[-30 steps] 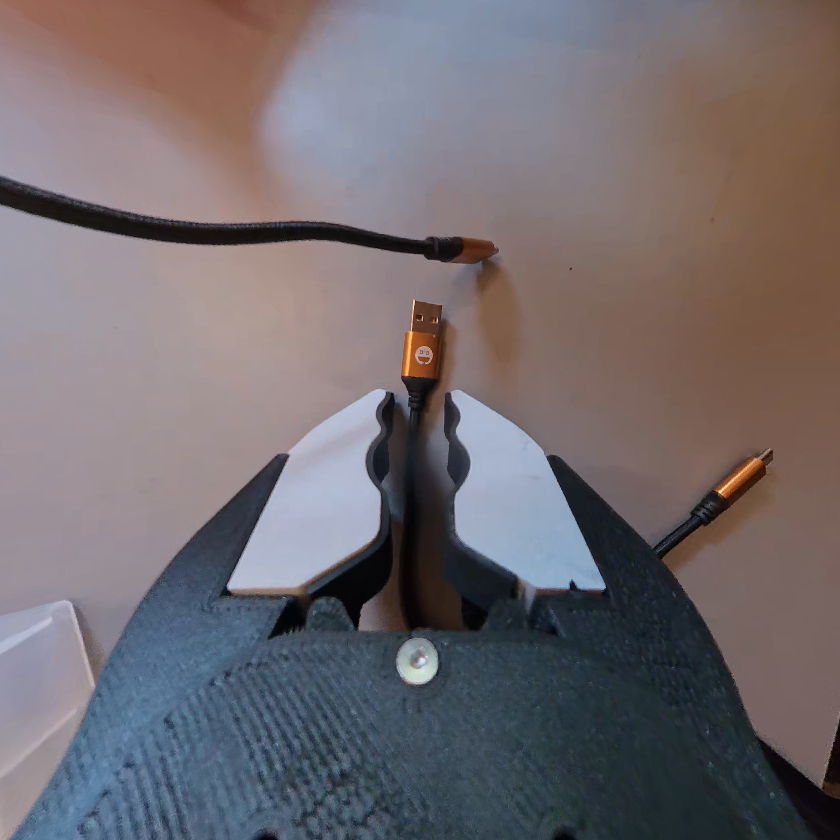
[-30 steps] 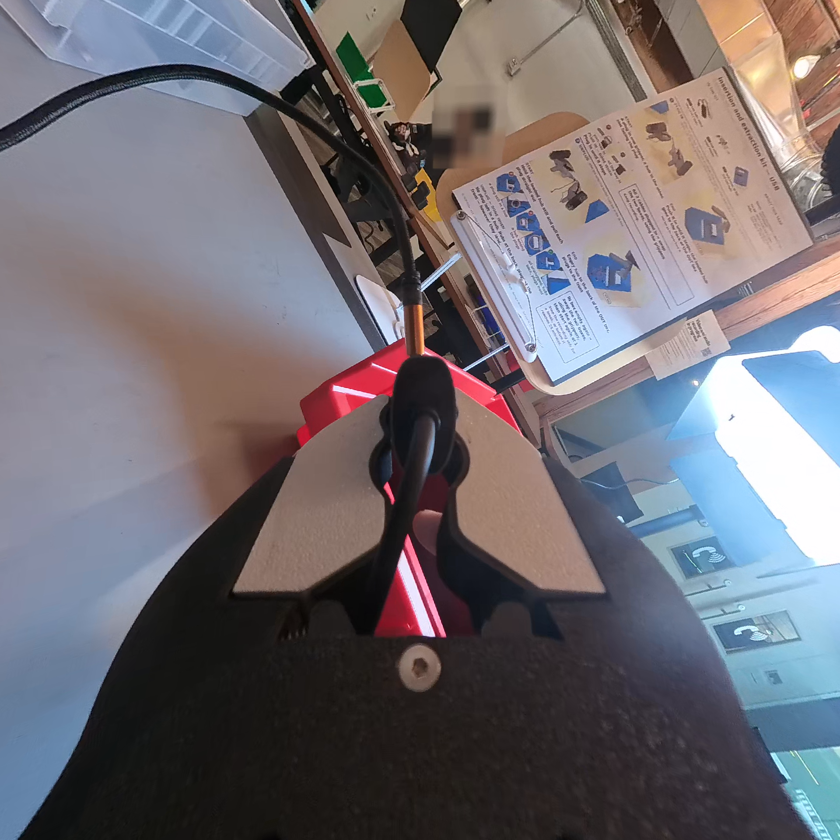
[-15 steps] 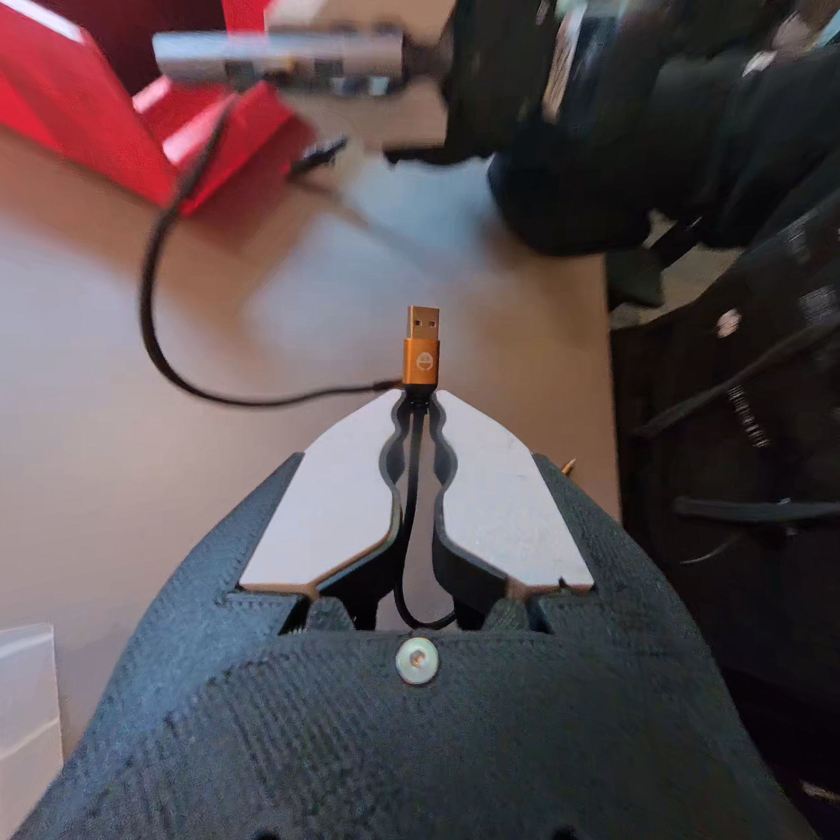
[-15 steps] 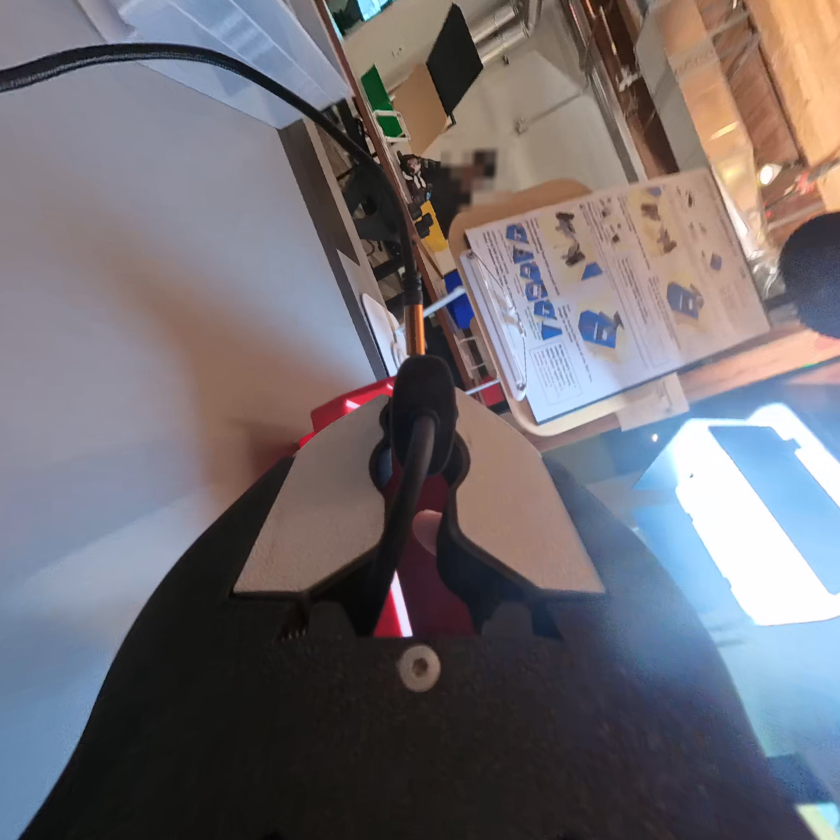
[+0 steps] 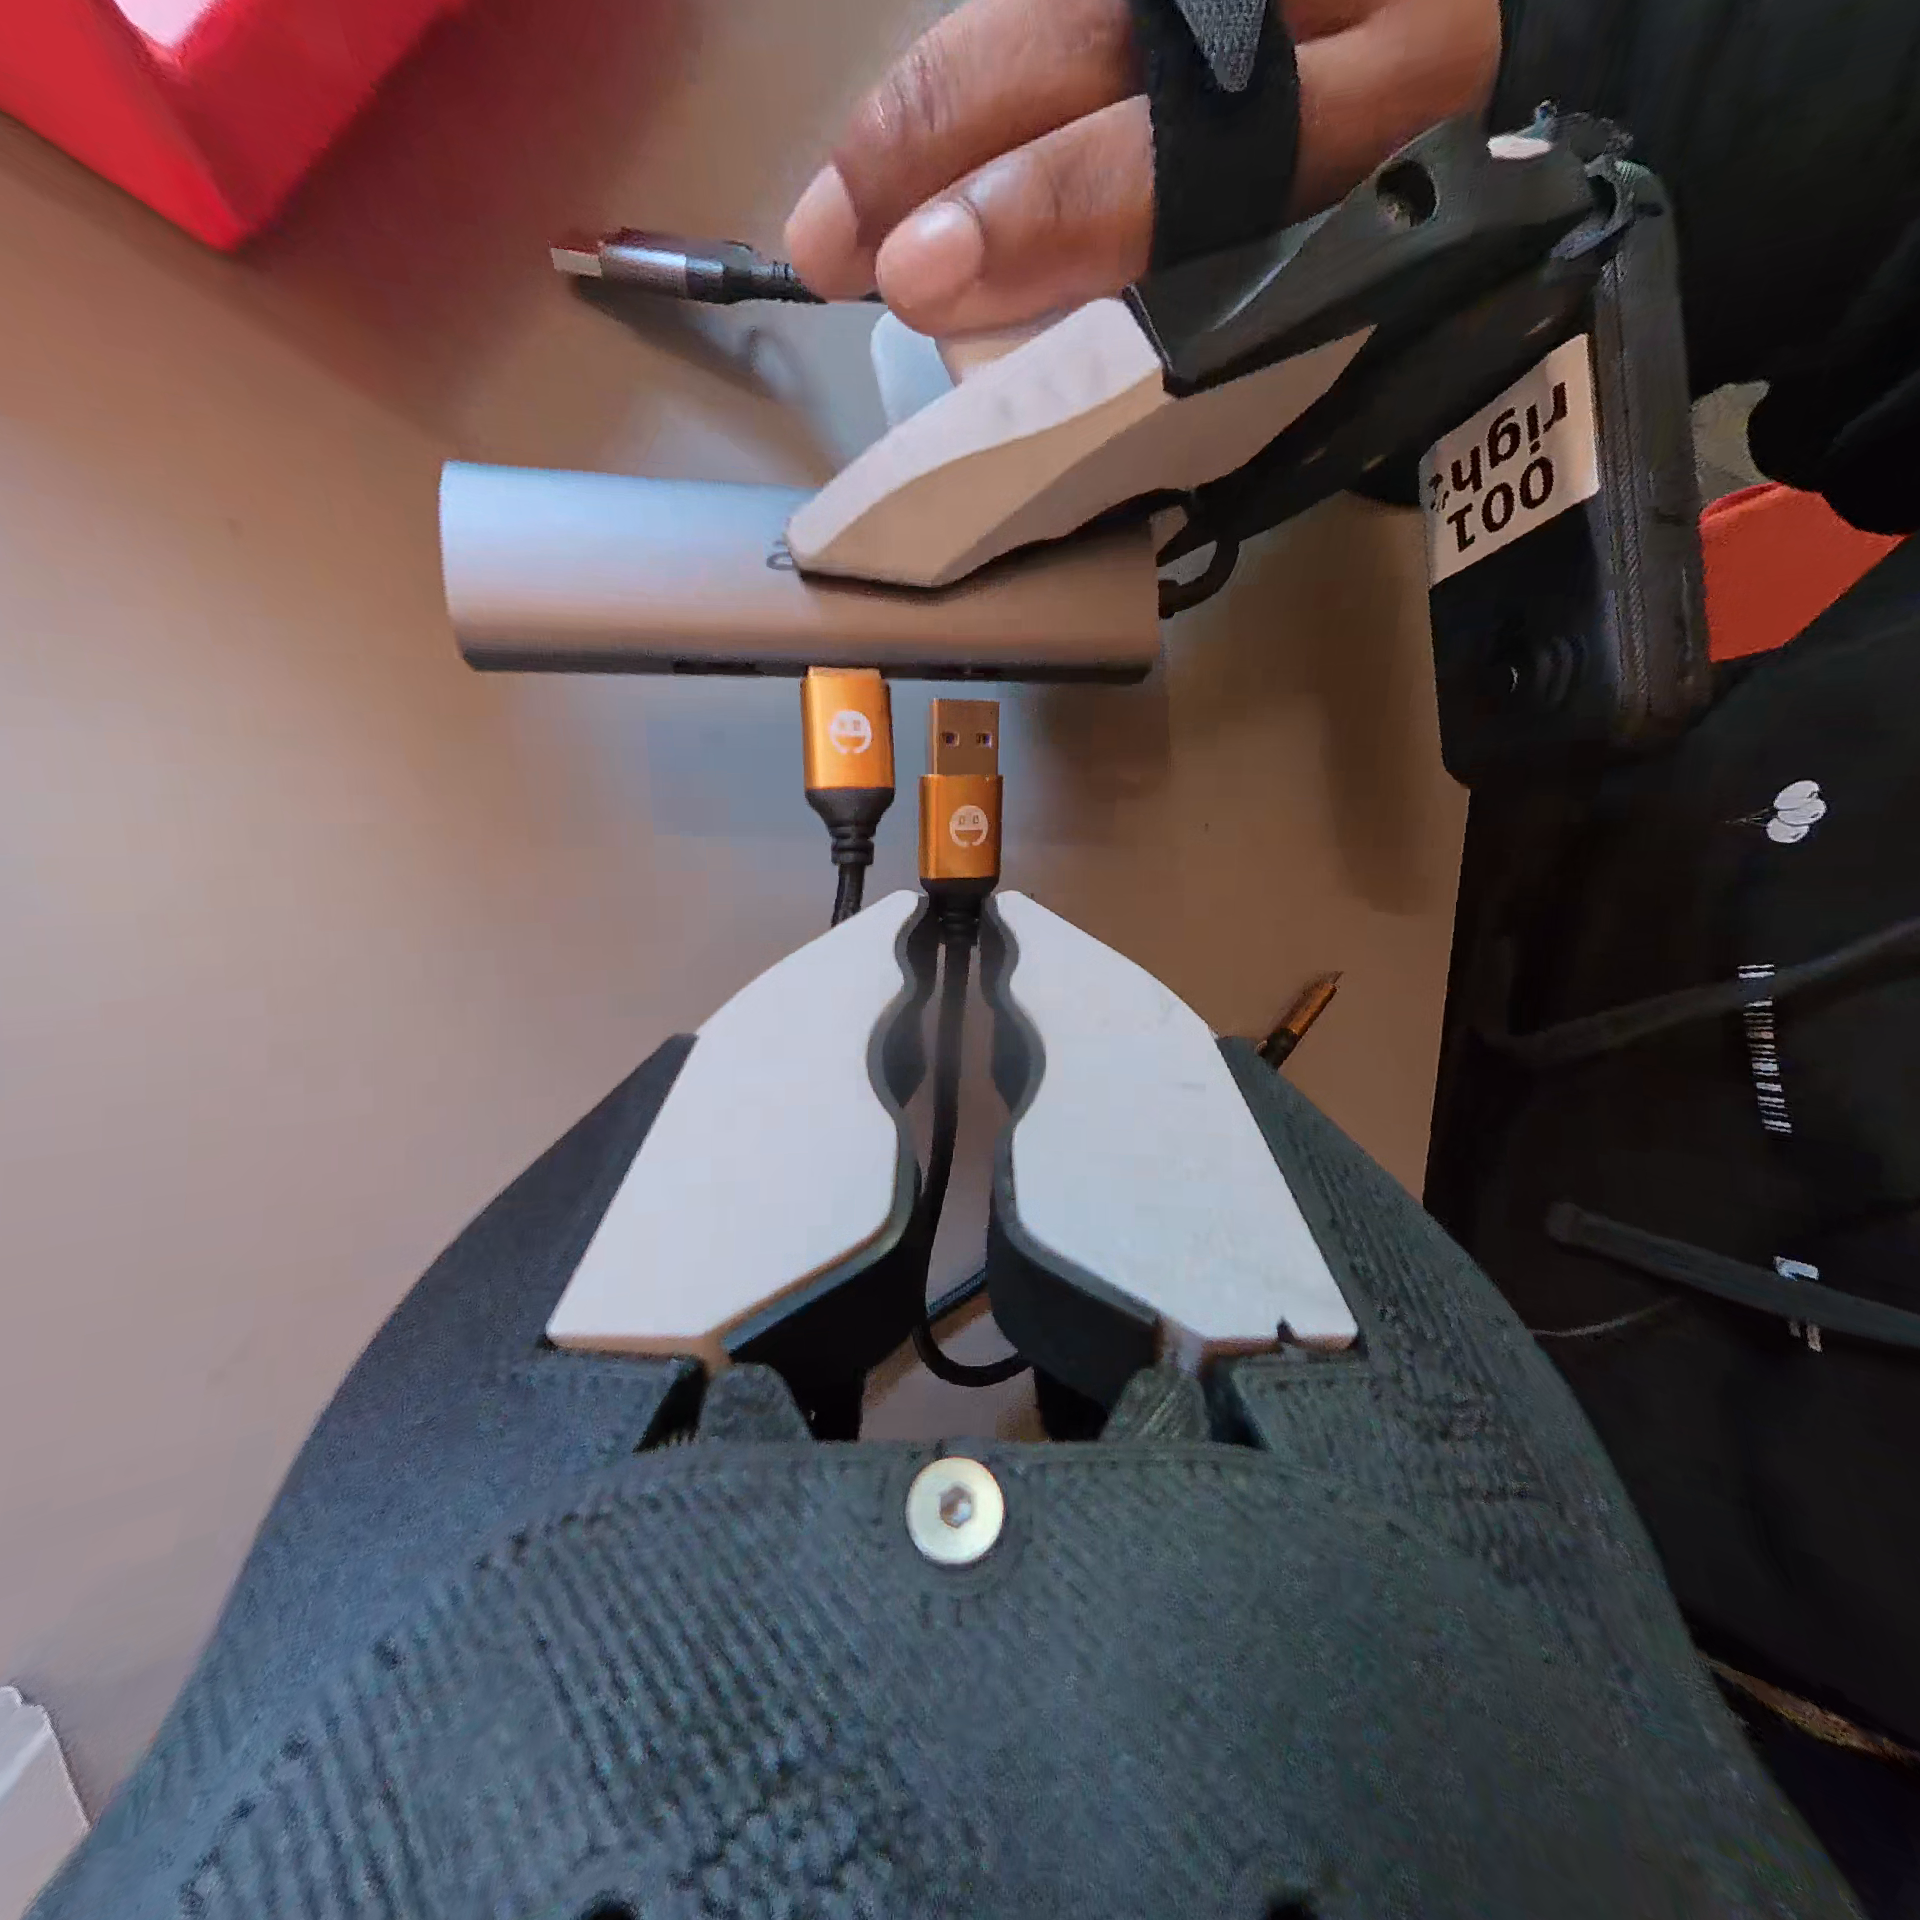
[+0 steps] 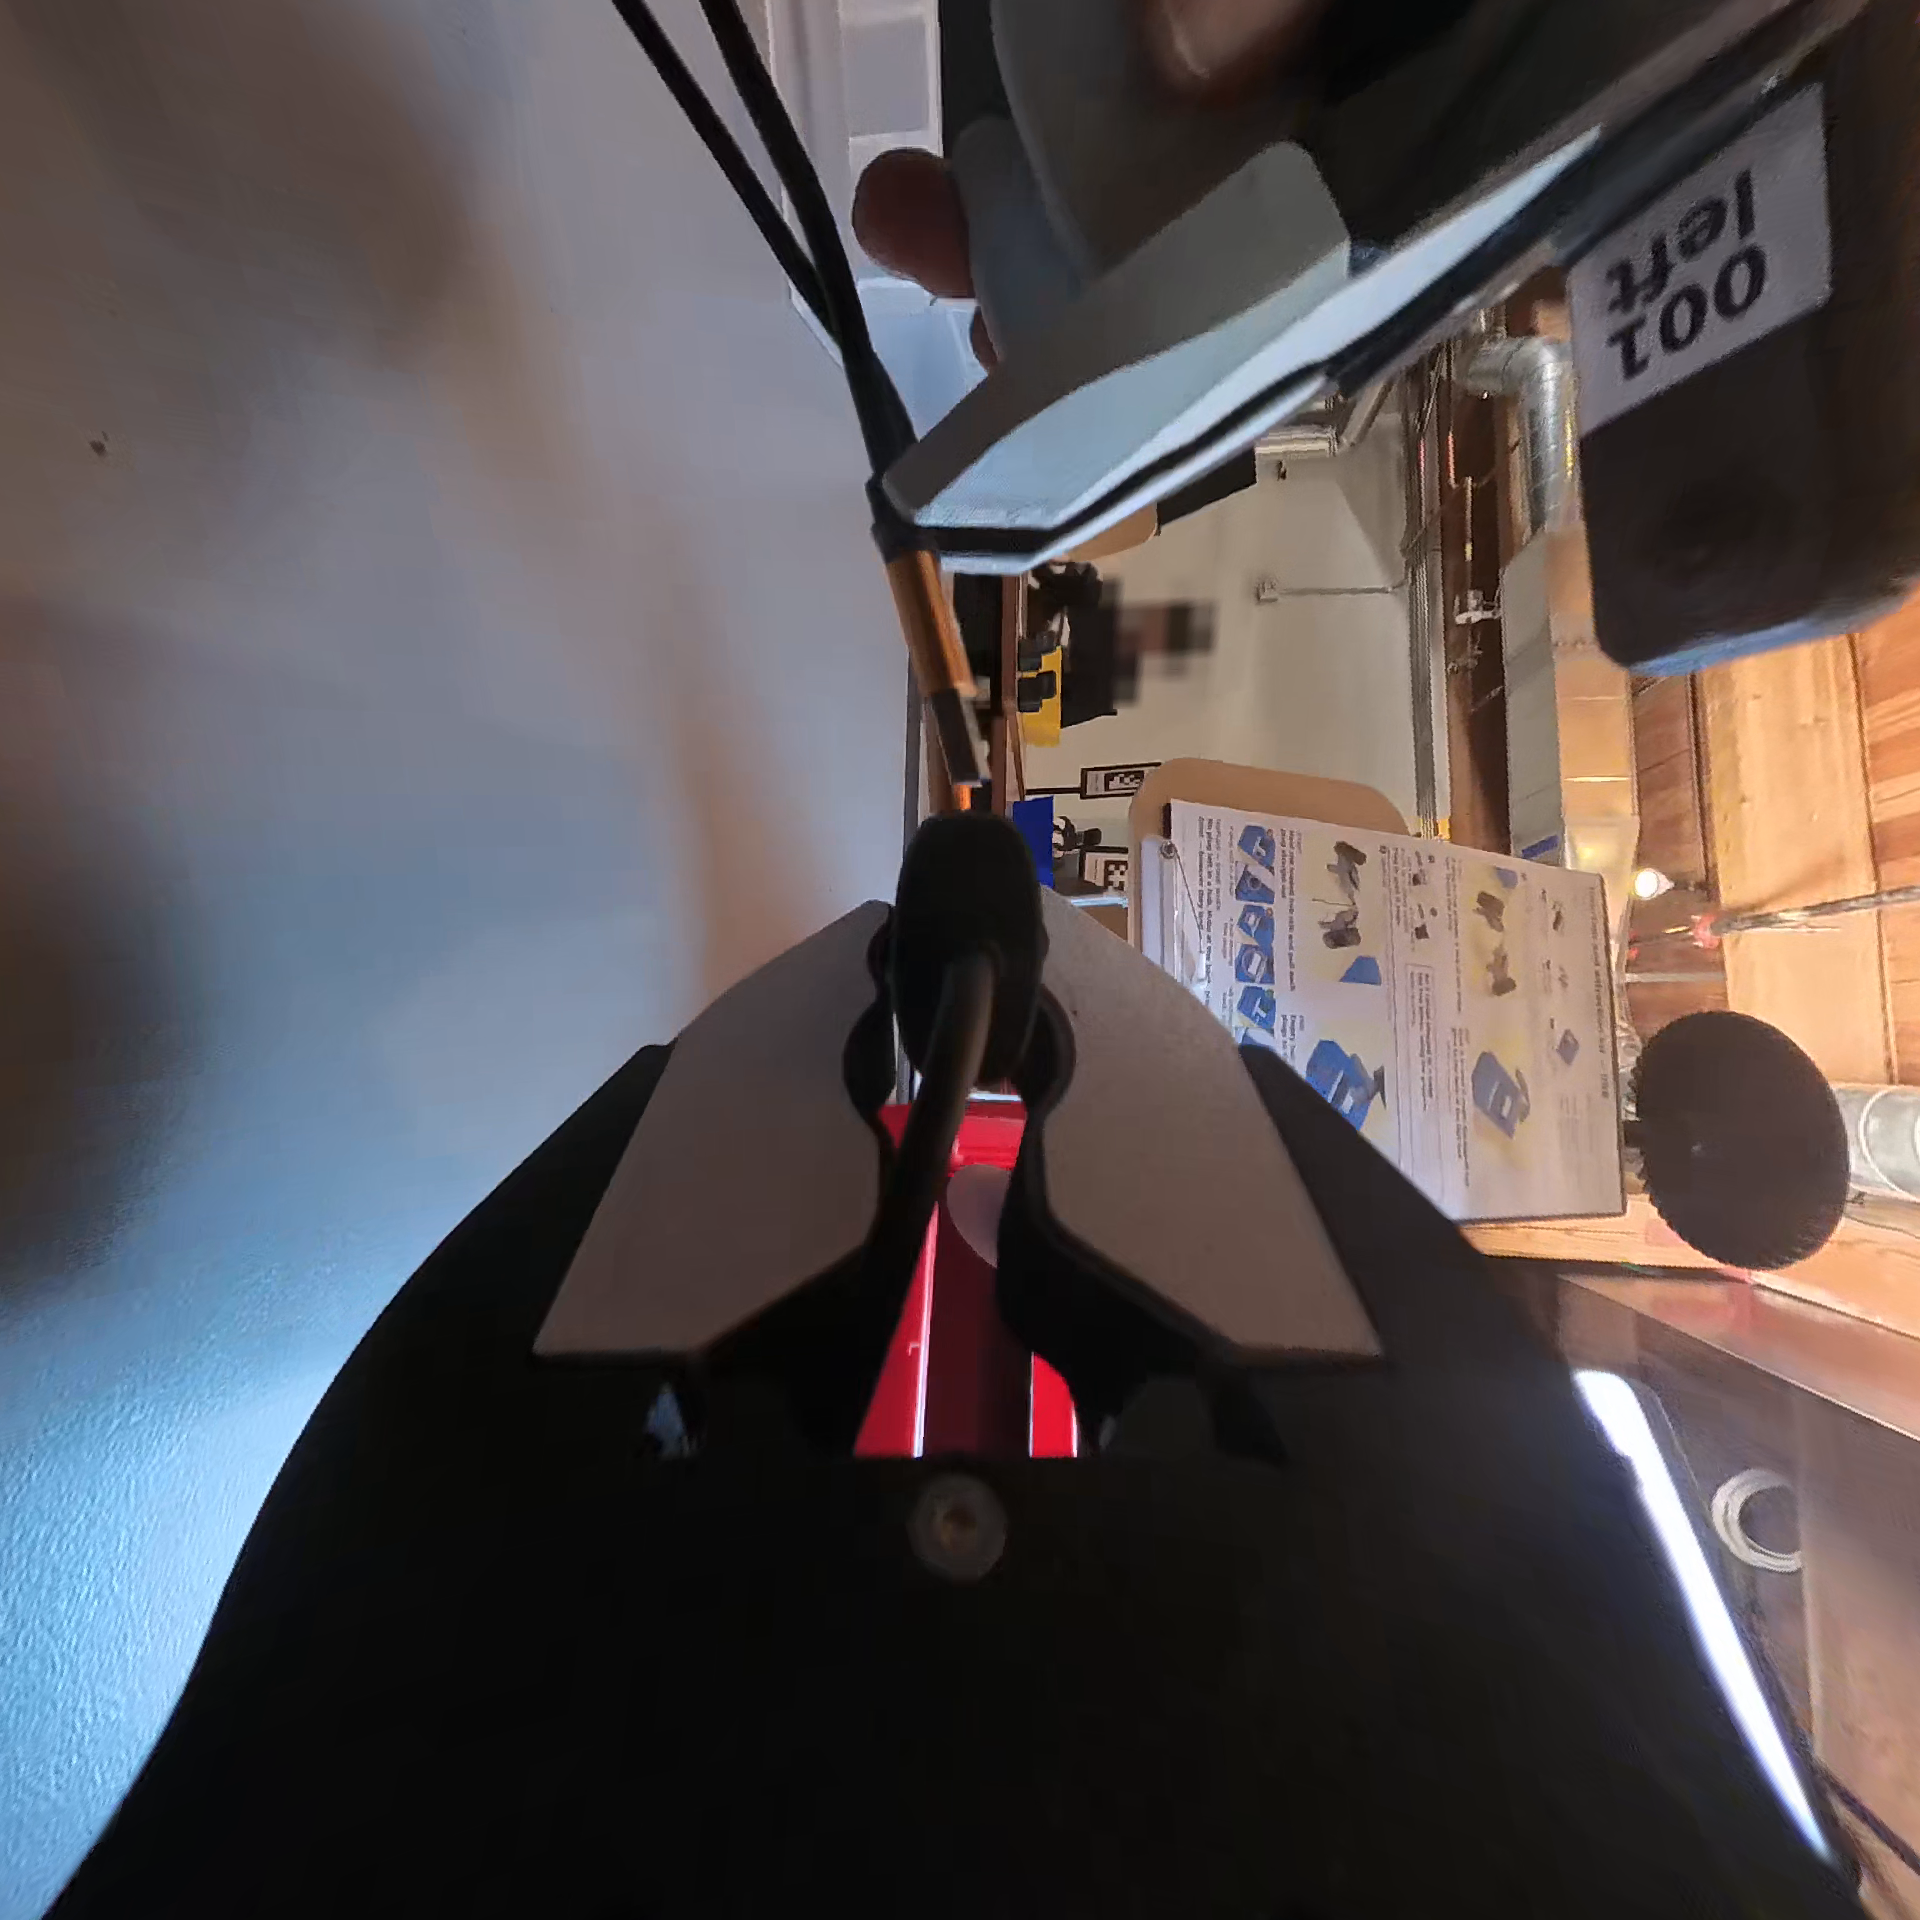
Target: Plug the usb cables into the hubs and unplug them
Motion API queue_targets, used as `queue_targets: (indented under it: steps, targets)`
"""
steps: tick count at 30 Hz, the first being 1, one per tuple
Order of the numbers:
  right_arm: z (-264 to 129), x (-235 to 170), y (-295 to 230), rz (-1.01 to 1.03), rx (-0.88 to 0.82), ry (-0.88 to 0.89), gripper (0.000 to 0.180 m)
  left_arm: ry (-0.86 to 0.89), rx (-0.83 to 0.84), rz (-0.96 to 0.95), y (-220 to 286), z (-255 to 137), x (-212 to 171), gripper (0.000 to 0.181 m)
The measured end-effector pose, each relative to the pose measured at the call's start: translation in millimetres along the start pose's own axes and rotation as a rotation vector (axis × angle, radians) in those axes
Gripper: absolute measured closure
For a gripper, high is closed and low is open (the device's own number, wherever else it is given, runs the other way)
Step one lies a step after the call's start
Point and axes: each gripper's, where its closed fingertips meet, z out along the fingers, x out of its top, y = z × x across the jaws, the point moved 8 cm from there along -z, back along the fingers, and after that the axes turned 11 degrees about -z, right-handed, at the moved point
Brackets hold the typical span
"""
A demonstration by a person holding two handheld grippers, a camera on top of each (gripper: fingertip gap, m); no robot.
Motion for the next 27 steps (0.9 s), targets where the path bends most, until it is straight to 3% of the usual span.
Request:
queue_targets:
  steps: [1, 21, 27]
  targets:
    - [0.6, 1.6, -0.5, -0.014, 0.000, 0.003, 0.163, -0.007, -0.009, -0.005, -0.2, 1.0, 0.5, 0.173]
    - [0.7, 7.7, -6.2, -0.074, 0.006, 0.006, 0.163, -0.188, -0.105, -0.071, -5.1, 9.9, 9.8, 0.173]
    - [-2.2, 3.3, -2.8, -0.042, 0.020, -0.031, 0.164, -0.103, -0.128, -0.059, -0.9, 10.3, 13.2, 0.174]
